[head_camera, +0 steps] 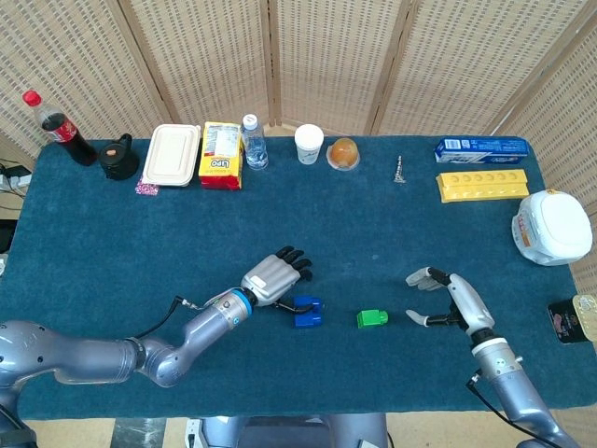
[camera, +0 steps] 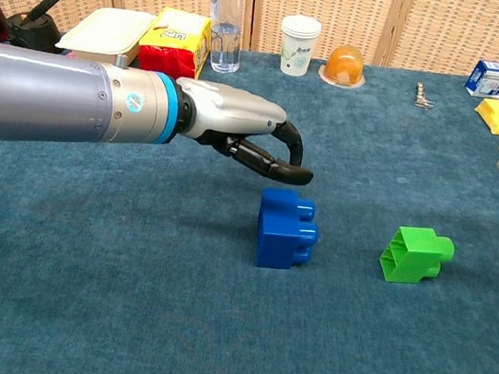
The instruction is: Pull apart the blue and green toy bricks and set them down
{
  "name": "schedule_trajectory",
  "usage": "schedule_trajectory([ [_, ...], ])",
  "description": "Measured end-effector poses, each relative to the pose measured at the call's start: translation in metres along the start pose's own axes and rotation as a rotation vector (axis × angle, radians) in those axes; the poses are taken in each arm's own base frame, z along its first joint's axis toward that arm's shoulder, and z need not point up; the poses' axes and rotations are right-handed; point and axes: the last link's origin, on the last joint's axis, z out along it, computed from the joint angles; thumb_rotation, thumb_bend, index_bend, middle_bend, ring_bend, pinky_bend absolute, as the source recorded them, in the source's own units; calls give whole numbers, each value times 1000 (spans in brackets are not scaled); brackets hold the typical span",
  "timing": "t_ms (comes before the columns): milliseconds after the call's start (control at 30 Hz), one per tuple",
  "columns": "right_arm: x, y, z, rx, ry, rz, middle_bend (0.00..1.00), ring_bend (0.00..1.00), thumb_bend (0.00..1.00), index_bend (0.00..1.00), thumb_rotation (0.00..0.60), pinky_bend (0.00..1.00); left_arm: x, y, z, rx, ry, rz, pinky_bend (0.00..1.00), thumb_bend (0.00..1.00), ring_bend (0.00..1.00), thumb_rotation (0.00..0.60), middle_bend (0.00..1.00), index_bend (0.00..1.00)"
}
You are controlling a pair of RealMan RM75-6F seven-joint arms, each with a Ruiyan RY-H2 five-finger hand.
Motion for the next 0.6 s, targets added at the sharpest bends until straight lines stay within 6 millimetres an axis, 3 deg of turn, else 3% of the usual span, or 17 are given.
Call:
schedule_trajectory([
  [167,2,-2,0,16,16,-9,380,373,255,363,600,305,11,-10,-11,37,72,26,44,276,0,98,154,271],
  [300,3,-1,-1,24,29,-31,392,380,256,364,600,311,20,-18,-30,79,146,32,44,288,0,351,154,271],
  [600,5,10,-5,15,78,-142,412,396,259,377,600,319,21,-46,-94,240,296,-7,45,296,0,363,155,271],
])
